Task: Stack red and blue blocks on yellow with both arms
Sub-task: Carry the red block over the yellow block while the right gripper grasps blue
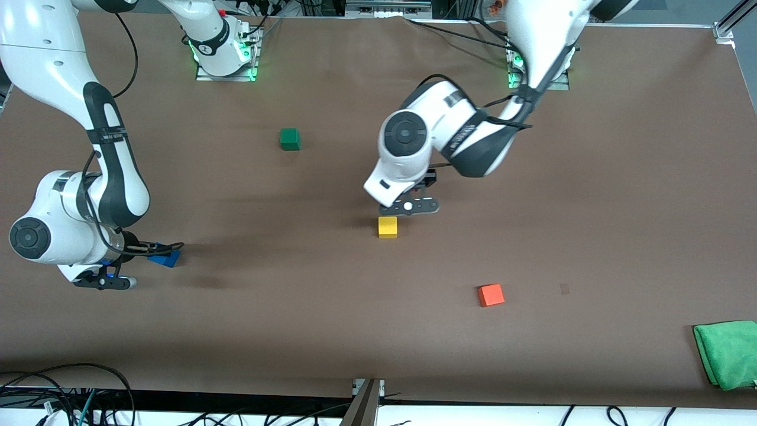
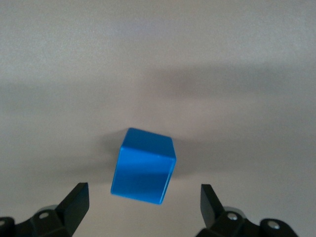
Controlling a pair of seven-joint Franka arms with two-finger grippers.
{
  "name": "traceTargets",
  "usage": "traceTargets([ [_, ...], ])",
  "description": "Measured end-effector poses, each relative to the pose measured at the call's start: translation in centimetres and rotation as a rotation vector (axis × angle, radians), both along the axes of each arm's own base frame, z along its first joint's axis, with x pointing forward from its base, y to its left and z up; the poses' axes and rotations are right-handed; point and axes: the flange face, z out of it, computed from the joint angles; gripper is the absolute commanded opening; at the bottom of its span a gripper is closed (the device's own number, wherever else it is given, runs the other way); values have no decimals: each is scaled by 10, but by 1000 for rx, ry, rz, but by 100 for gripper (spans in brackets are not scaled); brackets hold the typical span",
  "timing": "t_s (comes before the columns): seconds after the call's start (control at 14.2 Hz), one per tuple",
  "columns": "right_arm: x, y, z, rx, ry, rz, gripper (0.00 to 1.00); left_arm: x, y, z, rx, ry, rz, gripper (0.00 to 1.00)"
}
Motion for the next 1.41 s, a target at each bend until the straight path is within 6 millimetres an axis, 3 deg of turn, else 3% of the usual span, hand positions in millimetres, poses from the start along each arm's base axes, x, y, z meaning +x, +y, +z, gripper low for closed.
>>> traceTargets([
  [0.14, 1, 0, -9, 0, -7, 0, 100, 8, -5, -5, 1, -16, 9, 2],
  [0.63, 1, 0, -23, -1, -14, 0, 99, 44, 19, -46, 25, -41, 70, 2],
  [1.13, 1, 1, -28, -1, -23, 1, 99, 47, 23, -50, 45, -21, 53, 1],
  [1.2, 1, 1, -29, -1, -25, 1, 97, 47, 21, -47, 41, -26, 51, 1],
  [1.41, 1, 1, -32, -1, -26, 1, 65, 46, 7, -26, 12, -66, 54, 2],
])
